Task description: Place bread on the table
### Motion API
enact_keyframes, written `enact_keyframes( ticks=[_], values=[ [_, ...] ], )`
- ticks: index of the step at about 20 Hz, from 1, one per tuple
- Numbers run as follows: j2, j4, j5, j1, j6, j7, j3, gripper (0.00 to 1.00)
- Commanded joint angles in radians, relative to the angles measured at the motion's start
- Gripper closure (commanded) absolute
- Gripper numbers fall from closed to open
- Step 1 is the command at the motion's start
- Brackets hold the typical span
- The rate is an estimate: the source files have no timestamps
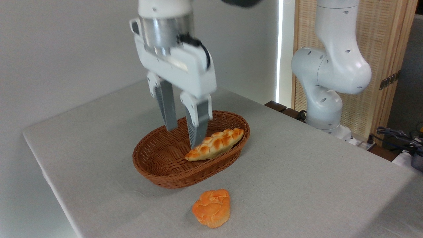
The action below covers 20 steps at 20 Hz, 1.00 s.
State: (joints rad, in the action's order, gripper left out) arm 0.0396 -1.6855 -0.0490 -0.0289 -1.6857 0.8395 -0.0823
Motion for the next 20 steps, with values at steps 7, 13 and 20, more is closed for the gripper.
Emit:
enact_keyframes(
  ticks=[7, 13, 20],
  values=[
    [-0.018, 0.063, 0.003, 0.026, 0.058, -0.094, 0.078, 0.00],
    [-0.018, 0.063, 0.054, 0.026, 0.058, -0.097, 0.079, 0.00],
    [-0.018, 0.063, 0.052, 0.026, 0.060, -0.091, 0.079, 0.00]
  ],
)
